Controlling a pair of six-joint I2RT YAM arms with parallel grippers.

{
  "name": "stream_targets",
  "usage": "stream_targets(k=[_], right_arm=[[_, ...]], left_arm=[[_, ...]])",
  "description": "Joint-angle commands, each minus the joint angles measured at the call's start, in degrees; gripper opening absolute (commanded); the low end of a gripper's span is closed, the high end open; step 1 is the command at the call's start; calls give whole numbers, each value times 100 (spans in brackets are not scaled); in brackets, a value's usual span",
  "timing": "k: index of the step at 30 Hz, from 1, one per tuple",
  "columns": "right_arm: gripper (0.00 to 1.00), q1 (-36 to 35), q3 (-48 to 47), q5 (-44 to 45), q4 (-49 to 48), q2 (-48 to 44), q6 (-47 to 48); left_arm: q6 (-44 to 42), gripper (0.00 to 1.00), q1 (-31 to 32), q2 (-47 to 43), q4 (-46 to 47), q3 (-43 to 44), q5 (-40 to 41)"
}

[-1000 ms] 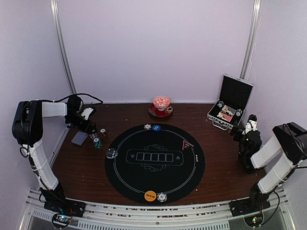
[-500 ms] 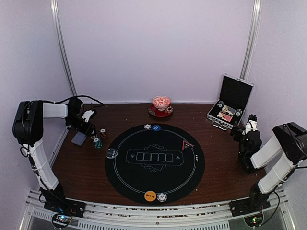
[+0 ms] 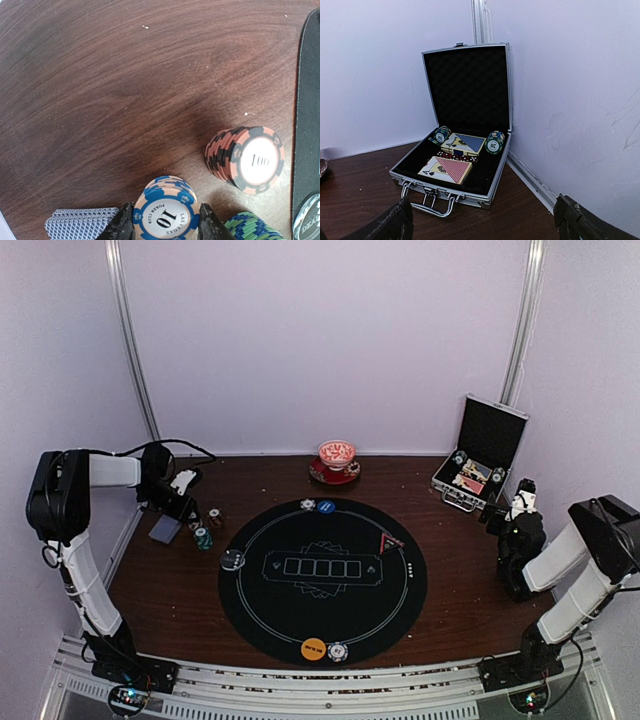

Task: Distribute texas hold em gaming equipment
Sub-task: Pick up the poker chip from the pile of poker chips.

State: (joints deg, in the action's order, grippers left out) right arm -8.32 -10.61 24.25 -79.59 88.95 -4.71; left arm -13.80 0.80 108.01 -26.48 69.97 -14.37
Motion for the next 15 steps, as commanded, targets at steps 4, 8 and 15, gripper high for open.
stream_targets(k=[4,8,15], right_arm=[[100,36,-35,1,-136,36,-22],[100,30,-31,1,-136,36,-24],[100,32,-30,1,-136,43,-22]], left_arm=[[23,37,-19,-56,259,-77,-27],[47,37,-21,-182,304,-105,-4],[22,36,-18,-475,303,-132,-39]])
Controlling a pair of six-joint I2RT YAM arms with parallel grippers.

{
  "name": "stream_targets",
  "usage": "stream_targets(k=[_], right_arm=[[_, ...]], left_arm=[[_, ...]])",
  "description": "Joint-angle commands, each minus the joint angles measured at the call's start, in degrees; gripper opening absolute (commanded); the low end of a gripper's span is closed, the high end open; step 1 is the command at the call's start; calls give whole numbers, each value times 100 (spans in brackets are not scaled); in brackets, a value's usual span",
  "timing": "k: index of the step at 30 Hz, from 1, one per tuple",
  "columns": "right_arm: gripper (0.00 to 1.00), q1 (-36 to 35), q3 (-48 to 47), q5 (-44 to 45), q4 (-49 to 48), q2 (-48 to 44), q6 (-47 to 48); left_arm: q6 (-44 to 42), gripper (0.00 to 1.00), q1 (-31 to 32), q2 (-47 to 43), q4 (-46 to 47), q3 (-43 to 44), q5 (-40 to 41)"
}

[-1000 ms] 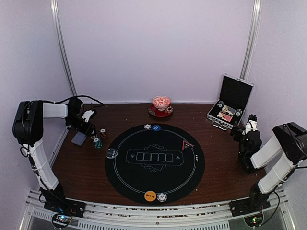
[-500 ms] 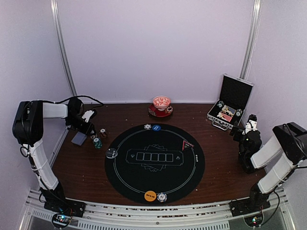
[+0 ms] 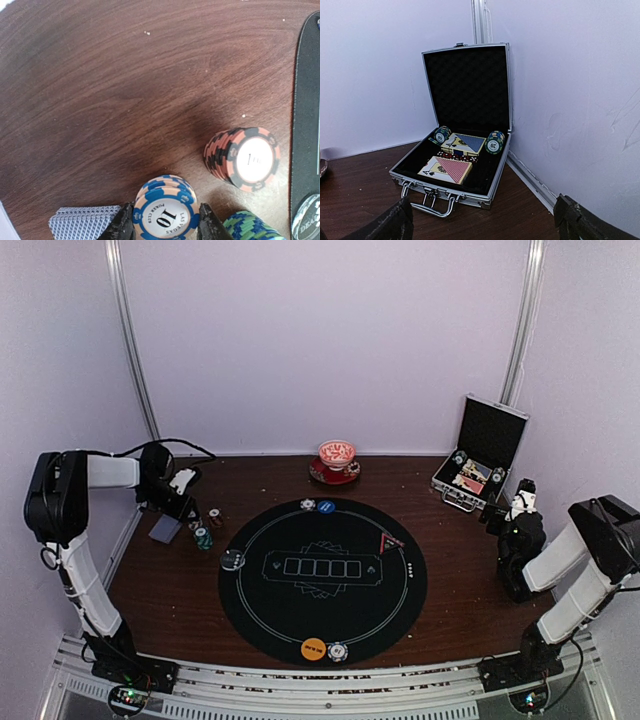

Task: Distribute texas hold em gaming equipment
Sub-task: Pick up the poker chip from the pile of poker chips, then place the poker chip in the dealer area.

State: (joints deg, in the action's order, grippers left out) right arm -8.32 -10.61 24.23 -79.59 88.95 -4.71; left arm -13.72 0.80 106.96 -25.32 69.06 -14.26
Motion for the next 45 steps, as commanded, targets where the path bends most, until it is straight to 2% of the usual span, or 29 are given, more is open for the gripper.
stream_targets(k=[1,9,15,23,28,37,45], right_arm=[[100,31,-32,3,-136,40,-22],[100,28,-35,5,-136,38,-21],[100,32,-30,3,-136,38,-23],[100,32,-31,3,-138,36,-21],[100,32,-33,3,-151,36,-21],[100,31,-29,2,-146,44,-21],[100,33,-30,5,-147,44,-23]], left_arm=[[10,36,-19,-419,190,-49,-65],[-113,36,-21,-787,97,-88,-191],[-477,36,78,-1566,-136,-286,-582],[-917,36,757,-2831,-324,-1173,-651],[-1022,36,1342,-3272,-364,-1745,-621],[-1156,36,2121,-3275,-318,-2391,-401],[-1132,35,2595,-2773,-61,-2630,-106]])
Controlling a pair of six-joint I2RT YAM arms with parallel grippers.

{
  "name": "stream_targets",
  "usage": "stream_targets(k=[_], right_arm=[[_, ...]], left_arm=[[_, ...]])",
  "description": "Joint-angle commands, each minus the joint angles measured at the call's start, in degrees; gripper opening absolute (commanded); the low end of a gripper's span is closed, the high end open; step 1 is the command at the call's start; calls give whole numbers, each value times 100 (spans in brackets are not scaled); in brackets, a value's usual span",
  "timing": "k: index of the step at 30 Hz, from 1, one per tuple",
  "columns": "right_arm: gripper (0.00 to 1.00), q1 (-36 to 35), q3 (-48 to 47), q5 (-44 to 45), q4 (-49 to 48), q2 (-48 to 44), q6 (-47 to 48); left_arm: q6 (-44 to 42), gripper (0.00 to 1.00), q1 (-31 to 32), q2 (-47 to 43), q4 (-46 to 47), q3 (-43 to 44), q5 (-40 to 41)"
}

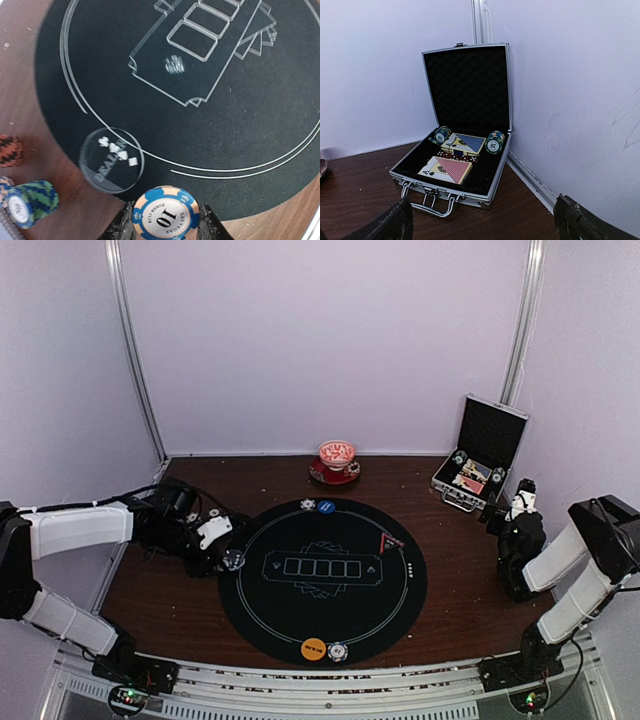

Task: Distribute texas hold em gaming equipment
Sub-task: Place the poker chip in the dealer area.

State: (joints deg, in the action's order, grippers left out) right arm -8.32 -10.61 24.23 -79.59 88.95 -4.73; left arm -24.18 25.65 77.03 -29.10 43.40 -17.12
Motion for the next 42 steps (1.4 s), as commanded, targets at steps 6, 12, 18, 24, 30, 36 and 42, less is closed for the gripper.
stream_targets(k=[6,12,18,24,30,36,42], right_arm=[[100,32,-35,0,-140,44,-19],[100,32,-34,3,-144,40,-17],[100,32,-30,3,-144,44,-15],[100,32,-30,3,-147,44,-19],[100,32,-37,3,-144,43,-20],[100,32,-33,3,-151,44,-19],[100,32,-29,3,-144,37,-19]], left_arm=[[-147,34,326,440,452,-185,317],[-75,34,337,784,663,-191,408],[-32,34,352,926,845,-200,435],[-25,35,345,921,884,-211,456],[-25,38,351,961,898,-204,506],[-40,44,353,930,891,-234,532],[-45,53,347,875,895,-253,587]])
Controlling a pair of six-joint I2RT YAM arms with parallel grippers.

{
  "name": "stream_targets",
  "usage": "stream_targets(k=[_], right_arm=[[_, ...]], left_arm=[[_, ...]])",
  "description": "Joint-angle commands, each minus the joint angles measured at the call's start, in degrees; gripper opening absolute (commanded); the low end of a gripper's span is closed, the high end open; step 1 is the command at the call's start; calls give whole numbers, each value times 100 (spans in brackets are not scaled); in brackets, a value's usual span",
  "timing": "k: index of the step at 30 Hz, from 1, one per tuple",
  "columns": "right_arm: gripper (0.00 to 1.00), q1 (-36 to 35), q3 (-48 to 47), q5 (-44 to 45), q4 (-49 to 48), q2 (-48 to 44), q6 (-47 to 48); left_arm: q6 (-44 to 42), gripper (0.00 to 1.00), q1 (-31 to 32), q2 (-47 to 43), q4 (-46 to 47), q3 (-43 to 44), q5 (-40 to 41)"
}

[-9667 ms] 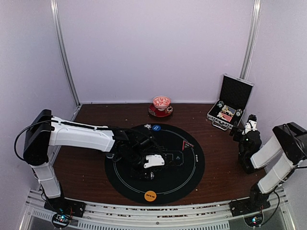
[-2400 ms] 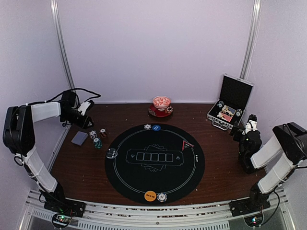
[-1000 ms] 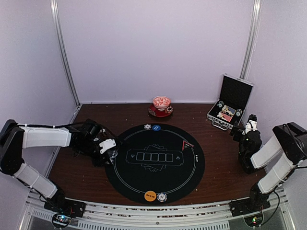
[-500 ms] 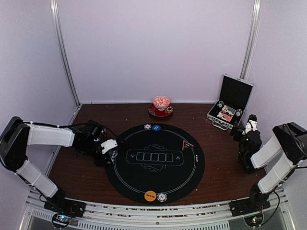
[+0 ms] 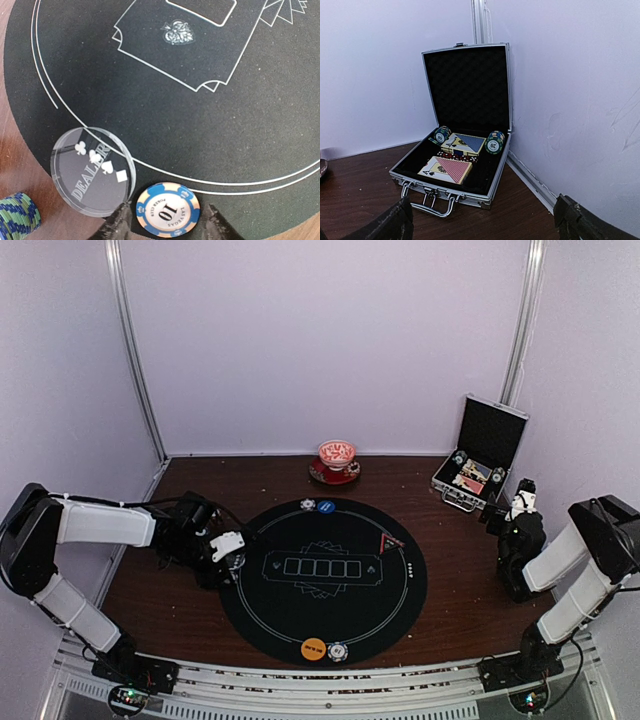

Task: Distribute texas hold em gaming equipment
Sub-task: Place the poker chip in the dealer area, then pick up the poker chip from the pile of poker chips.

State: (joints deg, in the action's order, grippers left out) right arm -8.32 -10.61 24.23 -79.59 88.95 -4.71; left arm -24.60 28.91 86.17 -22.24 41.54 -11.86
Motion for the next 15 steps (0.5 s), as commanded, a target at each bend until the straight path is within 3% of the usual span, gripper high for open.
stream_targets(k=[1,10,15], right_arm=[[100,32,-34,3,-145,43,-22],[100,32,-37,3,-147,44,-26],[100,32,-33,2,-149,49,-21]], left_arm=[[-1,54,20,-43,203,-67,60],[-32,61,22,-412,10,-10,84],[-127,59,23,-816,-330,41,-50]])
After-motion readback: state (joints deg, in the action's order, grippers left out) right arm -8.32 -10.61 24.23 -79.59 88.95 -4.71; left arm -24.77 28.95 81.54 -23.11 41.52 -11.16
